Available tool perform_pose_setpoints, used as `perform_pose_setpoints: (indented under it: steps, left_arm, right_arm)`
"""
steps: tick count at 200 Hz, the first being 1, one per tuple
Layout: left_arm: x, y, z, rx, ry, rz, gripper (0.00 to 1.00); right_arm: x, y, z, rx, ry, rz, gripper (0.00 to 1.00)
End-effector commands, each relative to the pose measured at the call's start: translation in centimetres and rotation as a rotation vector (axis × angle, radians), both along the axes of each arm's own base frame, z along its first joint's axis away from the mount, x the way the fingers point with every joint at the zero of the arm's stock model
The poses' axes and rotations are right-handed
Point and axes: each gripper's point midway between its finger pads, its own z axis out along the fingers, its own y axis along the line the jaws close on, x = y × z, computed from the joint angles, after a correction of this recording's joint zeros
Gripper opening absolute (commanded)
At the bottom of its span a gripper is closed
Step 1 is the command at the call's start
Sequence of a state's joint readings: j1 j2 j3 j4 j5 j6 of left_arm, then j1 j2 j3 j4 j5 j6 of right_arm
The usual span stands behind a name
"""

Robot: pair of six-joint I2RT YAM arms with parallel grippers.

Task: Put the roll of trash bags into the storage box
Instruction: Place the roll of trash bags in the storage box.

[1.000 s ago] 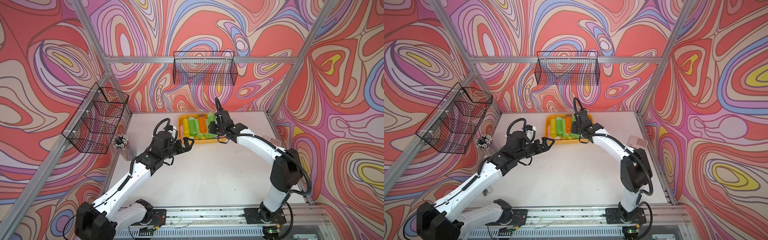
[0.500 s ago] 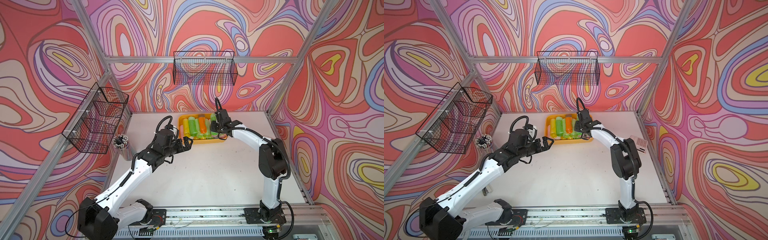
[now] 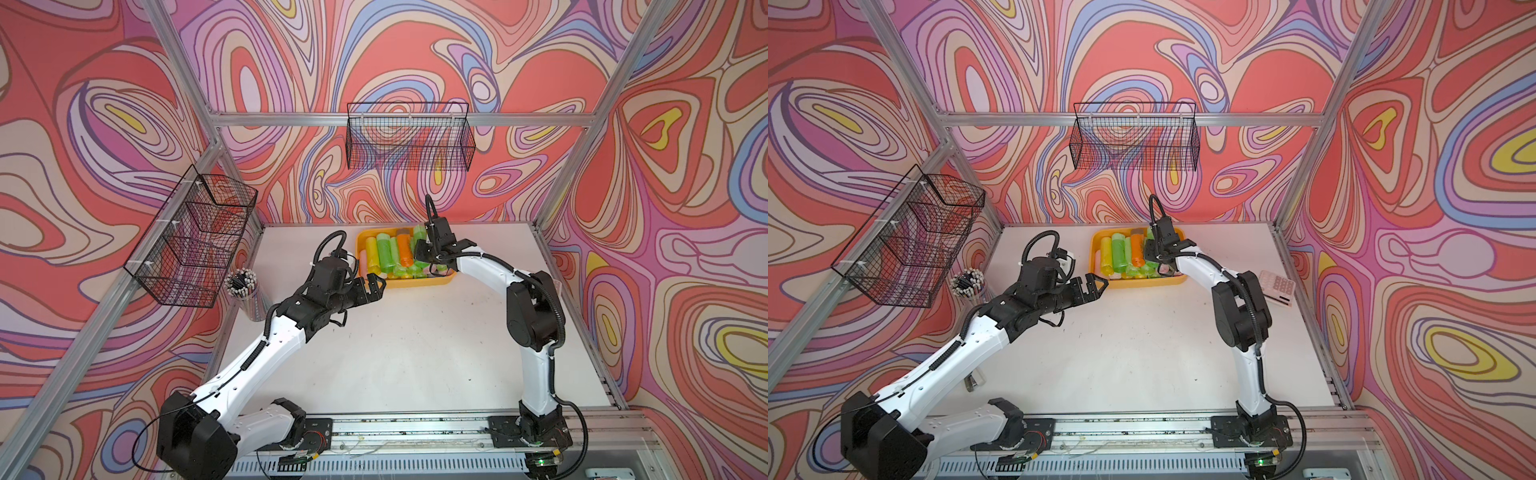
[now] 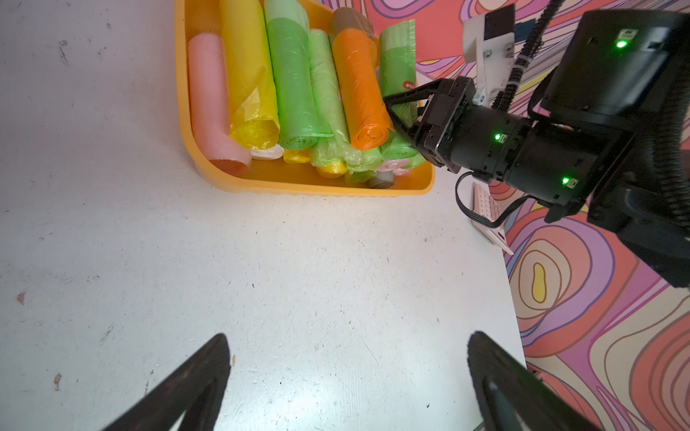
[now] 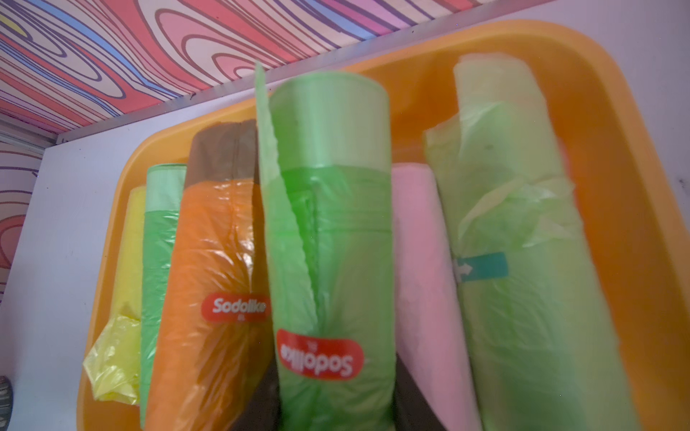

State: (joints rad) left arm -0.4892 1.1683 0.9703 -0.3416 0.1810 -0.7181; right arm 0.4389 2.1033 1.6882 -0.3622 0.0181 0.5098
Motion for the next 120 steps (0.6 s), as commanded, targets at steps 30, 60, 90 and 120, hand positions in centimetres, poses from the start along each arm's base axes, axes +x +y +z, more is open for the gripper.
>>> perform_pose_setpoints:
  steps: [30,60,90,120]
  left_arm:
    - [0.0,0.4,0.4,0.008,-0.003,0.013,1.00]
    - [0.0,0.5,0.0,0.018,0.006,0.013,1.00]
    - [0.0,0.8,0.0,0.025,-0.002,0.025,1.00]
    - [0.1,1.4,0.2,0.055,-0.025,0.046,1.00]
  right_arm:
    - [1.5,0.8,-0.8,0.002,-0.028,0.015,0.18]
    - [1.5,0.7,-0.7,-0.005,-0.023,0.019,0.35]
    - [1.3,0.6,0.7,-0.003,-0.036,0.015,0.68]
    - [0.7,0.3,2.6,0.012,-0.052,0.013,0.84]
